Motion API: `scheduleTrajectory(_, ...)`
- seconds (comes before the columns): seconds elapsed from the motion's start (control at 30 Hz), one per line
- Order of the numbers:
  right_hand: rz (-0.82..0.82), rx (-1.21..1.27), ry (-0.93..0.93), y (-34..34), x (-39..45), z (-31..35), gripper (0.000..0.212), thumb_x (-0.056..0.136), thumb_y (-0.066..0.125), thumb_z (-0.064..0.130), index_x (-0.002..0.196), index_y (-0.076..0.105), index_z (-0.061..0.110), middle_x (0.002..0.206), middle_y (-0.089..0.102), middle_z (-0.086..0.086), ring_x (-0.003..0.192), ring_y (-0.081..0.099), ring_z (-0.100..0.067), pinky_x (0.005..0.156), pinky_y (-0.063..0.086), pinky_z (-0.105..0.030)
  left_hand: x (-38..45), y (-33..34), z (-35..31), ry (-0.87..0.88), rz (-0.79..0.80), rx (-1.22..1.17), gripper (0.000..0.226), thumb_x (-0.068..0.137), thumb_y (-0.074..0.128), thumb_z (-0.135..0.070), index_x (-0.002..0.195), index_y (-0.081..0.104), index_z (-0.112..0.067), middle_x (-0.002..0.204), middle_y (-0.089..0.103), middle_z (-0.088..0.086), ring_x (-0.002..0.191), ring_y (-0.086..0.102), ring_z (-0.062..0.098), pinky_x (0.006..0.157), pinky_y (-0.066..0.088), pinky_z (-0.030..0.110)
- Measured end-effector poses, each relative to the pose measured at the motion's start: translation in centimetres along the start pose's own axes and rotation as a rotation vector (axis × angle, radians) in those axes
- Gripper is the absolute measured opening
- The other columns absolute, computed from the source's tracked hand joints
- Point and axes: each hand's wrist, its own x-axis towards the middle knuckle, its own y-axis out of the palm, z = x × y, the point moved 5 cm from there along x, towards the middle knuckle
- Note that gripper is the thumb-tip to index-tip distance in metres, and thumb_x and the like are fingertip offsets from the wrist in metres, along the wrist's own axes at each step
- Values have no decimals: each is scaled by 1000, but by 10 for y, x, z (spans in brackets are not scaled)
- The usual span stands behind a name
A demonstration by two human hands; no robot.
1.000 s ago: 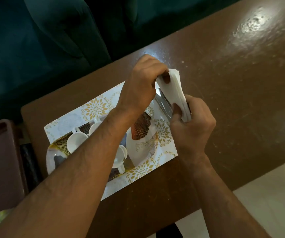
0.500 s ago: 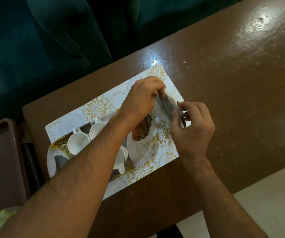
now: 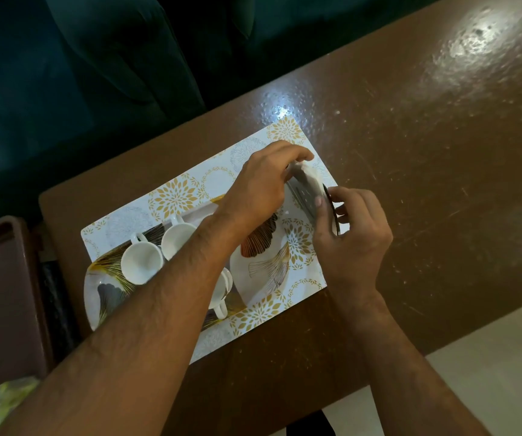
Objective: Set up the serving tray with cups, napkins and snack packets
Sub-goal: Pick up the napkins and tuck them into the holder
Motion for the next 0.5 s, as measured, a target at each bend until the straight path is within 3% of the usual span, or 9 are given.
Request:
scheduleTrajectory(0.13, 103, -52, 8, 4, -2, 1, 39, 91, 74, 30, 117, 70, 1, 108, 70, -11, 97, 67, -22, 82, 58, -38, -4, 5, 0, 9, 68, 3, 52, 88, 58, 23, 128, 70, -9, 126, 63, 5, 115, 62, 19, 95, 60, 33)
scheduleTrajectory(0.23, 114, -72, 6, 4, -2, 1, 37, 87, 73, 20, 119, 69, 1, 108, 70, -11, 97, 67, -23, 83, 58, -39, -5, 6, -2, 24, 82, -1, 50, 87, 58, 22, 124, 71, -8, 124, 62, 5, 114, 62, 19, 95, 60, 31)
scheduleTrajectory(0.5, 120, -91, 23, 3, 0, 4, 37, 86, 73, 17, 119, 68, 2, 108, 69, -10, 97, 66, -23, 83, 58, -40, -8, 5, -4, 33, 91, 48, 50, 91, 61, 15, 133, 66, -12, 131, 64, 2, 121, 60, 16, 100, 54, 24)
